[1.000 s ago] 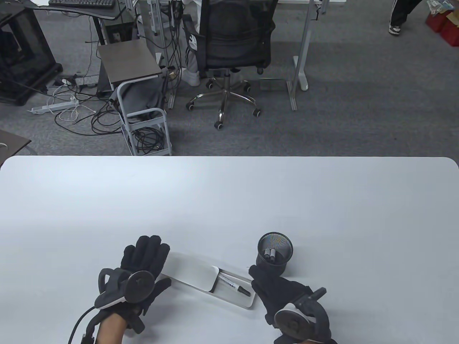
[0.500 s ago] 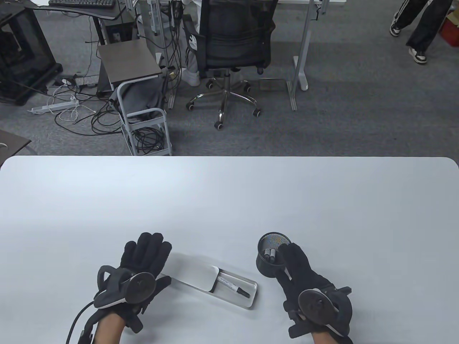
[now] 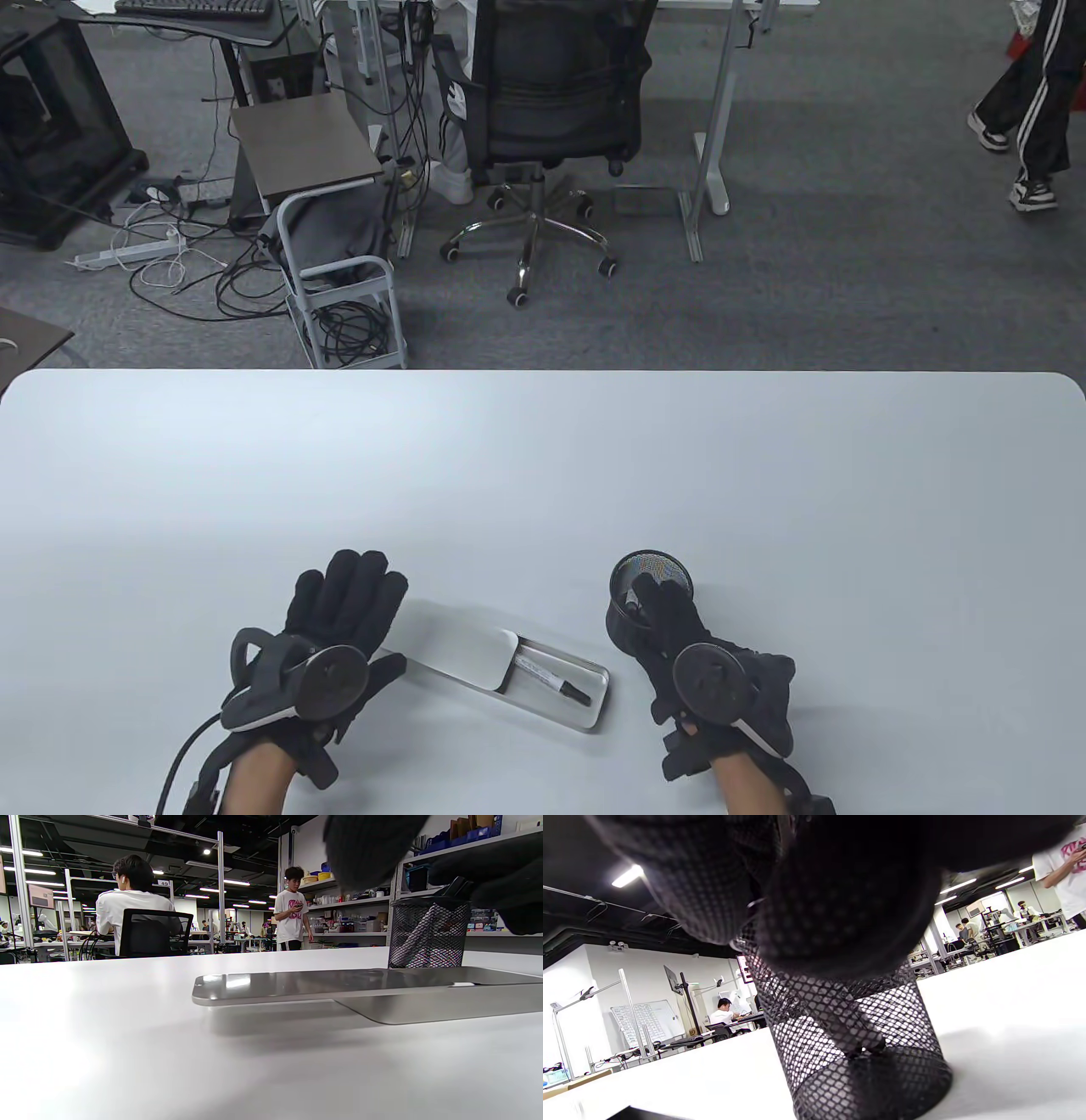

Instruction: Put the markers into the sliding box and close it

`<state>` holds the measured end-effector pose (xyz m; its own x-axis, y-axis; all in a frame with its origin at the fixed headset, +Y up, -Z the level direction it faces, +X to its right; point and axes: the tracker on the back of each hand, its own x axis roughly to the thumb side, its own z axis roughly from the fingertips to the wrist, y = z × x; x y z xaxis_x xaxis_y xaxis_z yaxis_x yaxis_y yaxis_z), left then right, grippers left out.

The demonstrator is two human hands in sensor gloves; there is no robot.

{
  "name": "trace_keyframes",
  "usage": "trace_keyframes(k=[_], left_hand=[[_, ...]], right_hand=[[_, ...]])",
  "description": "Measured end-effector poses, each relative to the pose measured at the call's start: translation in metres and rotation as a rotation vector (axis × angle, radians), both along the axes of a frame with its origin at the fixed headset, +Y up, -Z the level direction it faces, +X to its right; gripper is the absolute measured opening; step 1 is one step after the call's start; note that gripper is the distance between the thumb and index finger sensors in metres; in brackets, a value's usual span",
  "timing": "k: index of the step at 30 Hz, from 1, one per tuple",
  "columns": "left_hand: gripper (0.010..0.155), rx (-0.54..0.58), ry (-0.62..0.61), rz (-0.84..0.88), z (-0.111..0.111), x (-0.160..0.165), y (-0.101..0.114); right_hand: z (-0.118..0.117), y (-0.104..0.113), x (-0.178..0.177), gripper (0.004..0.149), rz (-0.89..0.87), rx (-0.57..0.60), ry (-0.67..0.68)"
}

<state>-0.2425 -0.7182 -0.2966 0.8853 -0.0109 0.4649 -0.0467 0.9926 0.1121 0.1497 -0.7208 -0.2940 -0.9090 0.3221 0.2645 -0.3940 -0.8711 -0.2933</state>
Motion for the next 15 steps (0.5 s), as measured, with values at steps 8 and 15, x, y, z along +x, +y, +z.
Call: trace_keyframes(k=[8, 15], left_hand=[[0.089, 0.007, -0.007, 0.001, 0.0001, 0.0011, 0.0001], [0.088, 0.011, -0.006, 0.002, 0.0001, 0.0009, 0.0004]], right_hand=[[-0.0031, -0.0005, -0.0049, 0.051, -0.025, -0.009, 0.002], [-0.0038, -0.0002, -0.0053, 0.049, -0.011, -0.011, 0.003]])
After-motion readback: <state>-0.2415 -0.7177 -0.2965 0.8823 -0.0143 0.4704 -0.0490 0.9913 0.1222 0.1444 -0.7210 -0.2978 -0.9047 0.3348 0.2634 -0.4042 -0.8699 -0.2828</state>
